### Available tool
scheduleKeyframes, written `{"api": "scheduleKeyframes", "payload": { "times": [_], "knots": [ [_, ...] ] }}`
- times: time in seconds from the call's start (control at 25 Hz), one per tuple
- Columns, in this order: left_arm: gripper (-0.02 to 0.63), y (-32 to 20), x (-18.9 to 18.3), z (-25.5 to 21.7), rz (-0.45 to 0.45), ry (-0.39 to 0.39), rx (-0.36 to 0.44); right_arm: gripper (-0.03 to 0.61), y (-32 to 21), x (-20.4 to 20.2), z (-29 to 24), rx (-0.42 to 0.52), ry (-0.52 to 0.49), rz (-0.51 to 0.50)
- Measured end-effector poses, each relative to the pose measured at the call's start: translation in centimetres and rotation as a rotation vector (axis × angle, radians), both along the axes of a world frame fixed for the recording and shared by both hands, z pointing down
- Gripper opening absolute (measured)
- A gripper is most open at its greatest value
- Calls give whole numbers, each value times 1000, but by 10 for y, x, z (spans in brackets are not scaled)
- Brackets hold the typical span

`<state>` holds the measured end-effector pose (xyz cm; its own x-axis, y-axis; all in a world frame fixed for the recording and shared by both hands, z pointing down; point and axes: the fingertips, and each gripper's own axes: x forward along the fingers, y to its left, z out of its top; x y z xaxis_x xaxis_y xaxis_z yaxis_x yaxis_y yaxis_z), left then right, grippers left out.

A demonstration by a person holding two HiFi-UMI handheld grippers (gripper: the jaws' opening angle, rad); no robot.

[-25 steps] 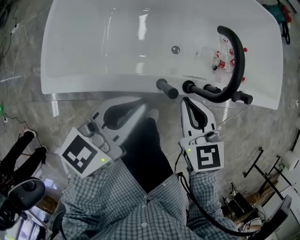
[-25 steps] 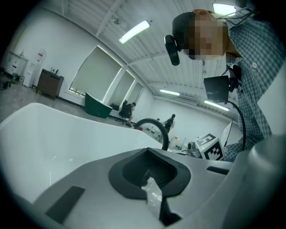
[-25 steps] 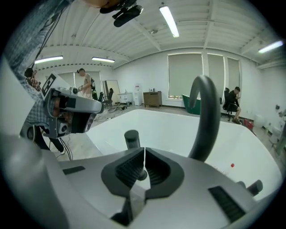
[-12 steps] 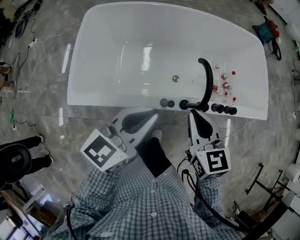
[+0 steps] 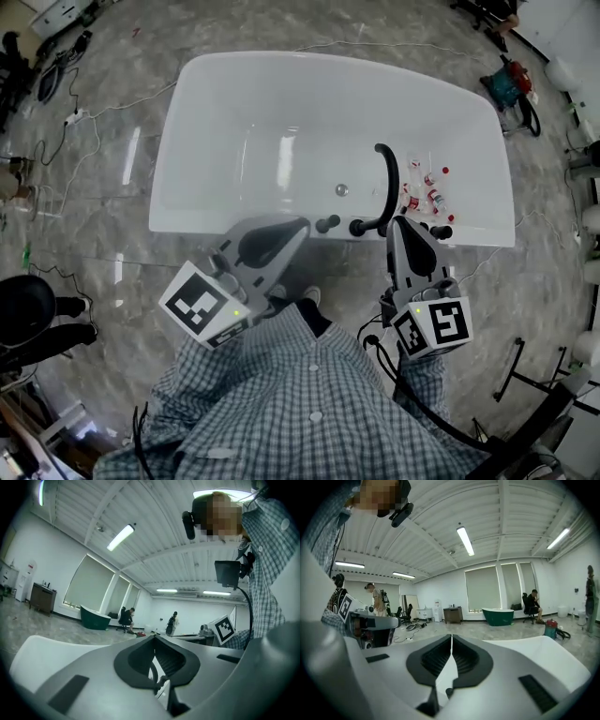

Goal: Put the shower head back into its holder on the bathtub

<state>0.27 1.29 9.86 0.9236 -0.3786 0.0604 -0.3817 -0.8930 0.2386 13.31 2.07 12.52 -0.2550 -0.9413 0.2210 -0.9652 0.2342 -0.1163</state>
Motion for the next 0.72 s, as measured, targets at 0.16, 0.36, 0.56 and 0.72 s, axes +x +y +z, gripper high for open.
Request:
{"api": "scheduleKeyframes", "payload": {
  "times": [0.16, 0.36, 0.56, 0.72],
  "knots": [
    [8, 6, -6, -20, -4, 25, 47, 21, 9, 1, -23, 51, -1, 12],
    [8, 9, -15, -34, -14, 41, 82, 21, 14, -5, -38, 88, 9, 3],
    [8, 11, -19, -37, -16, 46, 89, 21, 12, -12, -43, 102, 0, -5],
    [8, 10, -21, -37, -18, 54, 82, 21, 13, -18, -41, 93, 9, -19]
  ]
}}
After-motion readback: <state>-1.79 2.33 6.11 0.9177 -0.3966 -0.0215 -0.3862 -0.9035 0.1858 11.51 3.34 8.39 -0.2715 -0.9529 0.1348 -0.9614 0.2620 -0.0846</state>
